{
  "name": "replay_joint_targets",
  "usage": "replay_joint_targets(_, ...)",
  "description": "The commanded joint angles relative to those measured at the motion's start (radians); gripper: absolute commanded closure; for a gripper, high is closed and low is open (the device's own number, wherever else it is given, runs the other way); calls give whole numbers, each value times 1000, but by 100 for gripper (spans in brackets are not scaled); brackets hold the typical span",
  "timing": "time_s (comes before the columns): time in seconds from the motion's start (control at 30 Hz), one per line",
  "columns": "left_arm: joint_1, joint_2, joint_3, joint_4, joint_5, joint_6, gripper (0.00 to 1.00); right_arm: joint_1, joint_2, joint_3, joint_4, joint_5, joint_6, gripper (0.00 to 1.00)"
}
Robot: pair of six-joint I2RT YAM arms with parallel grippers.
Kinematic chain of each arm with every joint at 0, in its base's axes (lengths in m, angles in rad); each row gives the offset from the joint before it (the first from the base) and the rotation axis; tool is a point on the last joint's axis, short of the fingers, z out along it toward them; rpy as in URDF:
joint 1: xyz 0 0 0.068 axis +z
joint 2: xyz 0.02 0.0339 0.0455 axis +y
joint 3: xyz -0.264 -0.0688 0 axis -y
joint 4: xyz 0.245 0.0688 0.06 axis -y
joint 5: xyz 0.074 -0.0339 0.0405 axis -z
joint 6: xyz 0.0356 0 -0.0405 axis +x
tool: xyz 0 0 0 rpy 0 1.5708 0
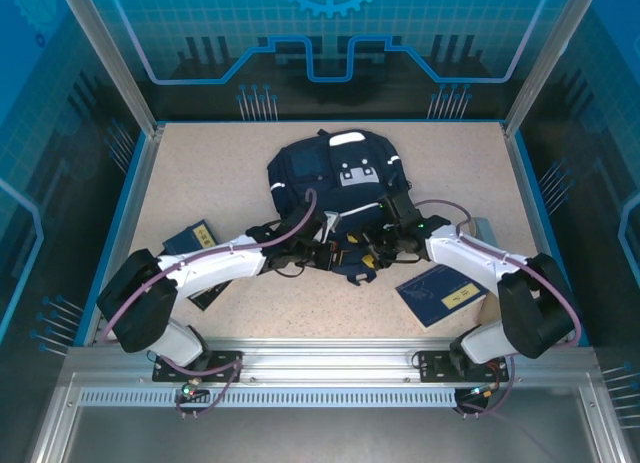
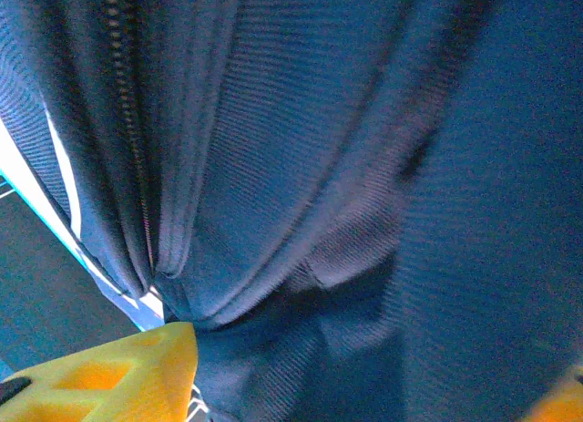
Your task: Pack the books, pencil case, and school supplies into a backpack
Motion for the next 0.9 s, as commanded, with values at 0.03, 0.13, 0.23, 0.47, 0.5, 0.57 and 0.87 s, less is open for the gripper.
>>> replay_joint_targets(0.03,-12,-11,77,32,10,12,100,-3,21,45,-37,9,-28,46)
replay_joint_targets(0.13,-10,-17,89,-10,-9,48,100,-4,8,32,-77,61,-29,63)
replay_joint_targets(0.23,-9,-31,89,-56,-32,103,100,-4,-14,32,-129,125,-39,76)
replay_joint_targets(0.47,21,-84,48,-207,-117,218,100,-6,-57,69,-272,246,-92,88)
replay_joint_targets(0.5,31,-93,40,-223,-126,229,100,-6,-63,72,-282,261,-97,89)
replay_joint_targets(0.57,56,-114,22,-241,-135,251,100,-7,-70,76,-302,278,-96,89)
replay_joint_targets(0.87,201,-145,1,-281,-200,261,100,-8,-52,97,-332,310,-85,89)
